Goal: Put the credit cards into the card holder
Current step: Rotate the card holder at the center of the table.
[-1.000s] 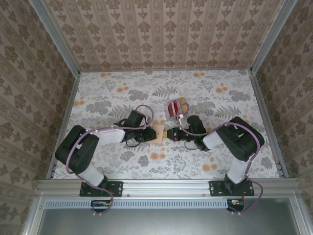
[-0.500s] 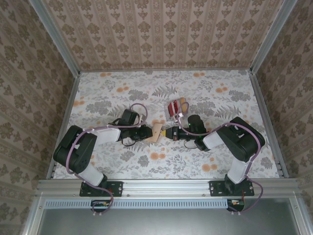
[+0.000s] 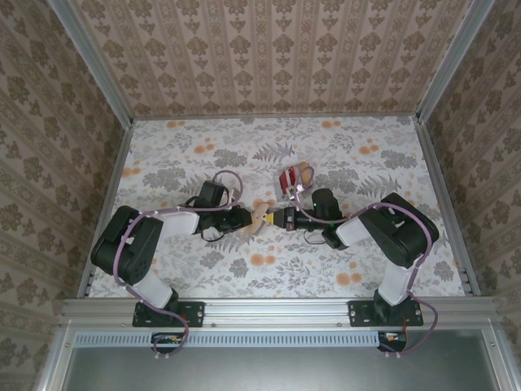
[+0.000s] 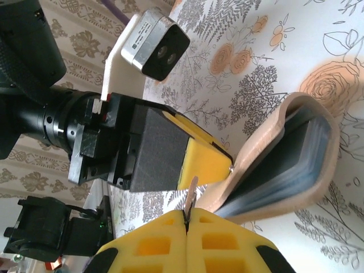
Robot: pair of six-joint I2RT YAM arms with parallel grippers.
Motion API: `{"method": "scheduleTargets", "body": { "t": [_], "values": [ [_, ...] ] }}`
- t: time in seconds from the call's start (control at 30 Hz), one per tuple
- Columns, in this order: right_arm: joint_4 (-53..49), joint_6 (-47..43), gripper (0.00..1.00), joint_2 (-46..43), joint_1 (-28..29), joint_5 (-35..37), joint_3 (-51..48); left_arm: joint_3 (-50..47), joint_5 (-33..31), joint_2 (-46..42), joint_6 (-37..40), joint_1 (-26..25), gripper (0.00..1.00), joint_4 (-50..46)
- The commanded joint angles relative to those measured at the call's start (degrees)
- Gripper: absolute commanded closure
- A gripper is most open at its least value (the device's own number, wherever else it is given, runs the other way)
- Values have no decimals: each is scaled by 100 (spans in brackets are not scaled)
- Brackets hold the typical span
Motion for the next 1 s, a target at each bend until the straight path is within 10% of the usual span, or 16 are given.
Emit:
{"method": "scheduleTargets", "body": {
  "t": [0.0, 0.97],
  "values": [
    [-147, -38, 100, 180, 143, -69, 298, -328, -481, 222, 82, -3, 77, -644],
    [-4732, -1235, 62, -1271, 221, 1675, 935, 509, -1059, -559, -62, -784, 75, -1738]
  ]
}}
